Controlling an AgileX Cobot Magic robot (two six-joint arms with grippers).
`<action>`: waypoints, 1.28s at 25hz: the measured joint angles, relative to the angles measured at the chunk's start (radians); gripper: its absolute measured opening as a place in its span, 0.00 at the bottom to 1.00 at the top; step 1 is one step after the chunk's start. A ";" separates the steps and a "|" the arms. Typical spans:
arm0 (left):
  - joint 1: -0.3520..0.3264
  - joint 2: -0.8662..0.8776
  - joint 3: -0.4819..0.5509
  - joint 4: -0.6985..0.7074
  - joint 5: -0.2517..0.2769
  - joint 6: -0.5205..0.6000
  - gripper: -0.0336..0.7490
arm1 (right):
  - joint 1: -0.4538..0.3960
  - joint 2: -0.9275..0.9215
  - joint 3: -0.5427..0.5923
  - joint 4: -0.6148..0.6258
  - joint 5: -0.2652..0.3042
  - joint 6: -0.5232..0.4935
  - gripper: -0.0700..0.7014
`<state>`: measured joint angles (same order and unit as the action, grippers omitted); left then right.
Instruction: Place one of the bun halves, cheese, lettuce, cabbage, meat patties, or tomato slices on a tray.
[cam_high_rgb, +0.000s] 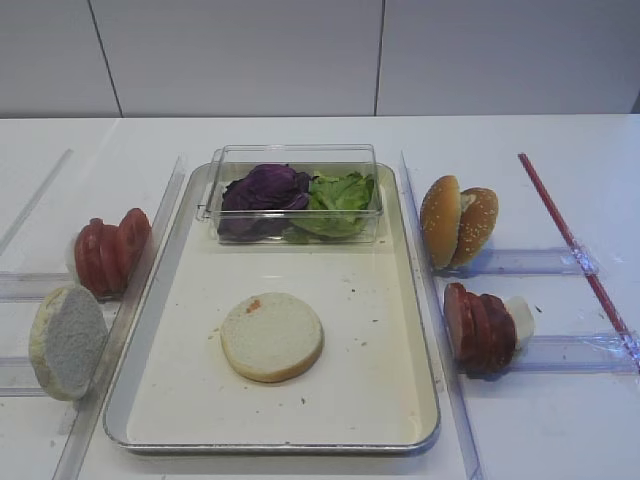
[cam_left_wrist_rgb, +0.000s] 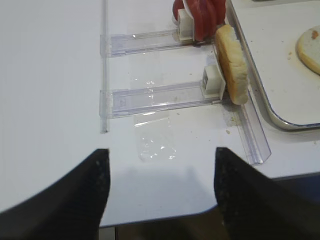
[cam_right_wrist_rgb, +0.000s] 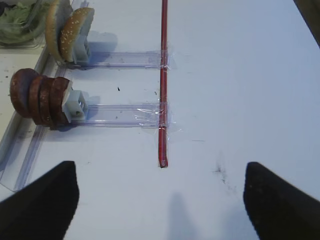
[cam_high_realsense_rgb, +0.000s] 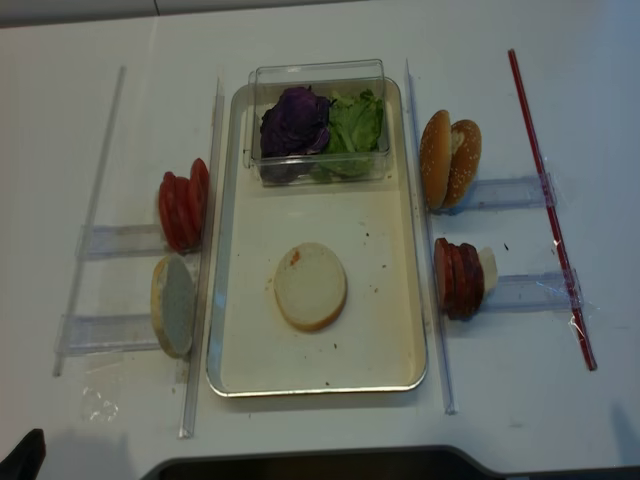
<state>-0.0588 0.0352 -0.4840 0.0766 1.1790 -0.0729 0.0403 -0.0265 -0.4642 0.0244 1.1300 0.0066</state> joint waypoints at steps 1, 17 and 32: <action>0.000 0.000 0.000 0.000 0.000 0.000 0.63 | 0.000 0.000 0.000 0.000 0.000 0.000 0.98; 0.000 0.000 0.000 0.000 0.000 0.000 0.59 | 0.000 0.000 0.000 0.000 0.000 0.000 0.98; 0.000 0.000 0.000 0.000 -0.002 0.000 0.59 | 0.000 0.000 0.000 0.000 0.000 -0.007 0.98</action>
<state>-0.0588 0.0352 -0.4840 0.0766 1.1774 -0.0729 0.0403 -0.0265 -0.4642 0.0244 1.1300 0.0000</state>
